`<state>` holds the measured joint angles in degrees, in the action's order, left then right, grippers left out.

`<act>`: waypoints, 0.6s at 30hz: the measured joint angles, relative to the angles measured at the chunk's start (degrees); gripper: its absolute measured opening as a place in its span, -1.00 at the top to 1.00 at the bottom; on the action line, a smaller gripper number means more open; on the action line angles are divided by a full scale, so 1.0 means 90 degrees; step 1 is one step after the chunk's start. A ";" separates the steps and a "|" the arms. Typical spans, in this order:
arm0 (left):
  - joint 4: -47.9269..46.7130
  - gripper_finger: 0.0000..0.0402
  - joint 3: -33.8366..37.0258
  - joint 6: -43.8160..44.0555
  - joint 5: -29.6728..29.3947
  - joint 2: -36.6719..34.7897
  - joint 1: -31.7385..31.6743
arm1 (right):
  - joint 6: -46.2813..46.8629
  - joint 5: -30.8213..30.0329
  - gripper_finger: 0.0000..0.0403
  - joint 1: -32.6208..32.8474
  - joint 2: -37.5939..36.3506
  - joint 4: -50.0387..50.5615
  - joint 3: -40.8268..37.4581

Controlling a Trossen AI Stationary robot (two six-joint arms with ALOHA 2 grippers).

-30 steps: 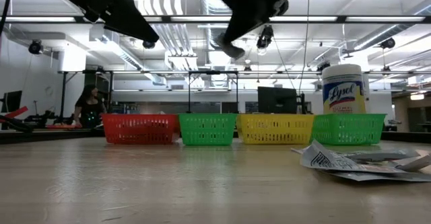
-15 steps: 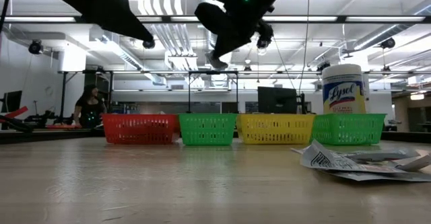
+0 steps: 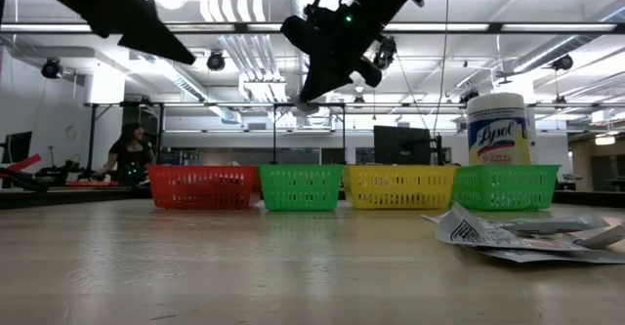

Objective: Pick & Place First Aid Supplies
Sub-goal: Put the ointment pack into the left green basket

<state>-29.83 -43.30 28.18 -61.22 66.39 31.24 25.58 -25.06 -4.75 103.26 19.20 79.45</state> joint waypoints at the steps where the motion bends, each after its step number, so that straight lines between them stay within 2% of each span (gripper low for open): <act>1: 0.0097 0.25 0.0155 -0.0016 0.0044 -0.0177 0.0000 | 0.0022 0.0021 0.96 -0.0018 0.0009 -0.0074 -0.0001; 3: 0.0363 0.25 0.0488 -0.0195 0.0169 -0.0562 -0.0006 | 0.0128 0.0140 0.96 -0.0070 0.0043 -0.0264 -0.0001; 7: 0.1421 0.25 0.1155 -0.1027 0.0715 -0.1315 -0.0113 | 0.0284 0.0798 0.96 -0.0208 0.0218 -0.0605 -0.0001; 13: 0.3071 0.25 0.1980 -0.2385 0.1867 -0.2050 -0.0508 | 0.0668 0.0799 0.96 -0.0428 0.0420 -0.0585 -0.0006; 18: 0.3323 0.25 0.2244 -0.2608 0.2317 -0.2263 -0.0854 | 0.1122 0.0850 0.96 -0.0538 0.0432 -0.0274 -0.0006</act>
<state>0.08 -23.10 4.71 -40.36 46.02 23.56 35.67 -17.41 -9.60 107.15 16.74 79.40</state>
